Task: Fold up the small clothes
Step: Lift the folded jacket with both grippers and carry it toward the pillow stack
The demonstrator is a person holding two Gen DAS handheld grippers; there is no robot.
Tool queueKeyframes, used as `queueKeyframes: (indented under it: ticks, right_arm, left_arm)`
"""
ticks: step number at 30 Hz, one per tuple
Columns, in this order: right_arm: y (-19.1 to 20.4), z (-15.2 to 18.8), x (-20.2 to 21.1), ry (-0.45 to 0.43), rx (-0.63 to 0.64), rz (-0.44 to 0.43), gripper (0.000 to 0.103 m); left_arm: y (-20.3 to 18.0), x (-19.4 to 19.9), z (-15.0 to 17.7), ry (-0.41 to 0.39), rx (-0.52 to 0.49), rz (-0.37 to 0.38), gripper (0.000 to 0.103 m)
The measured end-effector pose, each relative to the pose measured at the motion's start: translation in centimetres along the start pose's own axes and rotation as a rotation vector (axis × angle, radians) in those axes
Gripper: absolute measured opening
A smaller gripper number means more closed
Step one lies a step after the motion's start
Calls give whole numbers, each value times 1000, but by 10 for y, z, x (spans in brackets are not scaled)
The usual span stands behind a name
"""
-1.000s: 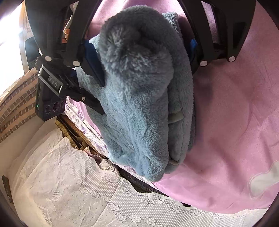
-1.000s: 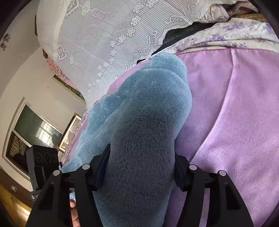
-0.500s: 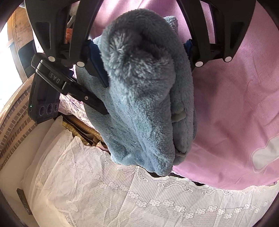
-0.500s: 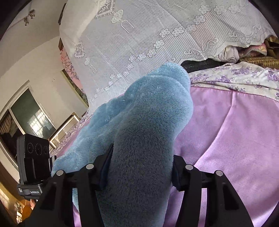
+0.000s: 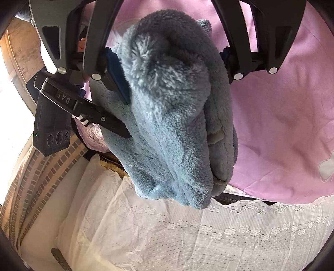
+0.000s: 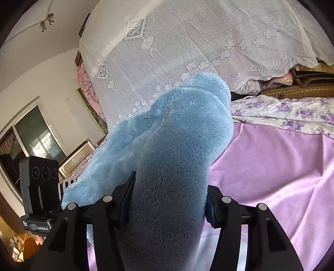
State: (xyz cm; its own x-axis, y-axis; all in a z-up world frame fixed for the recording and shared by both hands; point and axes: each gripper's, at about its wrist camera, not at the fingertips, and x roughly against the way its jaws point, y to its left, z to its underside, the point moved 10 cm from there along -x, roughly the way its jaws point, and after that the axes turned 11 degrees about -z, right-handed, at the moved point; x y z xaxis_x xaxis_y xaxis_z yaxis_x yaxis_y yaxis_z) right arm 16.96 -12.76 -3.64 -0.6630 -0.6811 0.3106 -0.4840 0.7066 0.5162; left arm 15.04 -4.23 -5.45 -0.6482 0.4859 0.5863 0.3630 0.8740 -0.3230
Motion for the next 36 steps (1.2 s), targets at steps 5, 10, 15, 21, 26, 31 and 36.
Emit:
queueKeyframes:
  ticks: [5, 10, 15, 21, 26, 31, 36]
  right_arm:
    - [-14, -1, 79, -55, 4, 68, 57]
    - [-38, -7, 167, -134, 8, 153, 57]
    - [-72, -15, 254, -217, -10, 243, 57]
    - [-118, -23, 354, -310, -27, 351, 57]
    - [-164, -24, 424, -368, -59, 424, 57]
    - [-220, -21, 473, -405, -108, 488, 57]
    - [-284, -11, 501, -427, -180, 506, 57]
  left_arm:
    - [-68, -1, 6, 2, -64, 72, 69]
    - [-151, -10, 8, 9, -156, 155, 69]
    - [-234, -27, 6, 28, -235, 234, 69]
    - [-333, -47, 17, 55, -326, 311, 69]
    - [-412, -76, 28, 89, -385, 367, 69]
    - [-476, -117, 41, 137, -414, 399, 69]
    - [-513, -167, 57, 198, -420, 406, 69]
